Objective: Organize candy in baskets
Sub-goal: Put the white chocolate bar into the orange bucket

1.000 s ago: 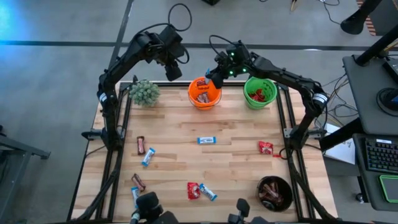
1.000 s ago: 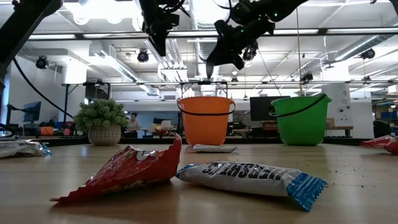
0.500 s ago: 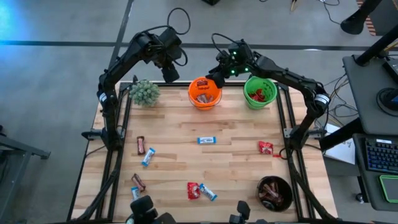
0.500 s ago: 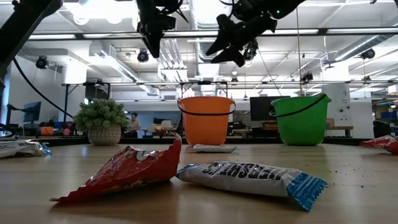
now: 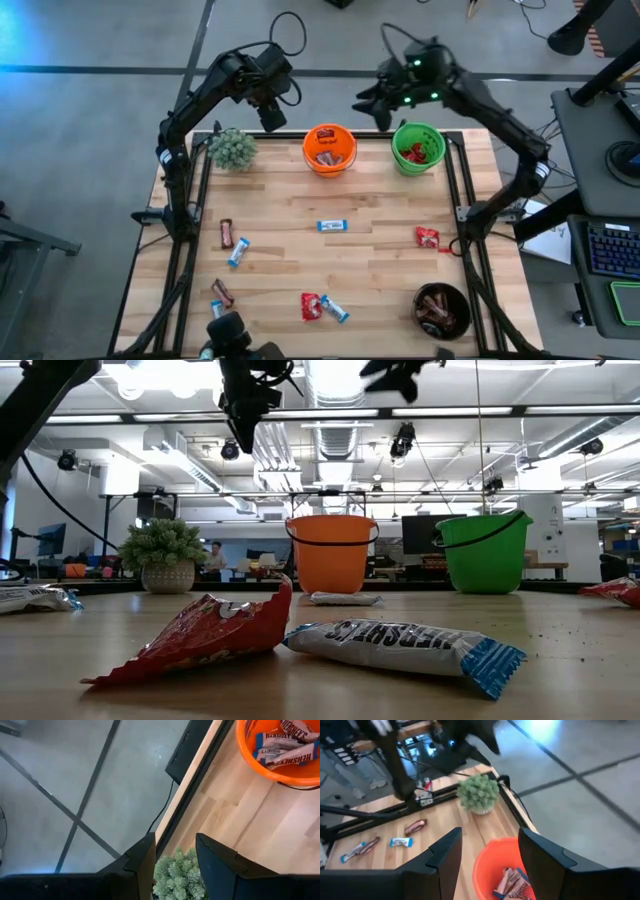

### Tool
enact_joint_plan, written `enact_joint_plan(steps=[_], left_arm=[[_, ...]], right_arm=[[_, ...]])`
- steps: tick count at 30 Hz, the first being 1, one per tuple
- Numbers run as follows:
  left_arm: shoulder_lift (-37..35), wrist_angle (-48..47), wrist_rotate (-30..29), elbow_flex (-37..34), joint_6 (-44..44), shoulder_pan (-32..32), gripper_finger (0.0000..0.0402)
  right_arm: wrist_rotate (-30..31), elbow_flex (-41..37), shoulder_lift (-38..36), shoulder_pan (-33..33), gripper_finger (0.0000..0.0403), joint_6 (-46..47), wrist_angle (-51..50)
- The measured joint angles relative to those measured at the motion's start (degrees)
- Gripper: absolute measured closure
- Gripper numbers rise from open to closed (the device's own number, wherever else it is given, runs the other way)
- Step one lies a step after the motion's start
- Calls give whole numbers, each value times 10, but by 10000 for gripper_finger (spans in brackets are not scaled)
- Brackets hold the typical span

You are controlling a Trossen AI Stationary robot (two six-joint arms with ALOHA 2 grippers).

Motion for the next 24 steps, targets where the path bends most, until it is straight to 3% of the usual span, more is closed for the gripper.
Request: enact_joint_plan(steps=[3,8,24], left_arm=[[0,1,-16,0,0,0,278],[1,0,-148,0,-10,0,278],[0,0,-168,0,-12,1,278]], right_arm=[[5,49,-16,0,218,-14,-38],[58,107,-43,0,218,-47,-61],[80,86,-52,0,218,-114,-142]])
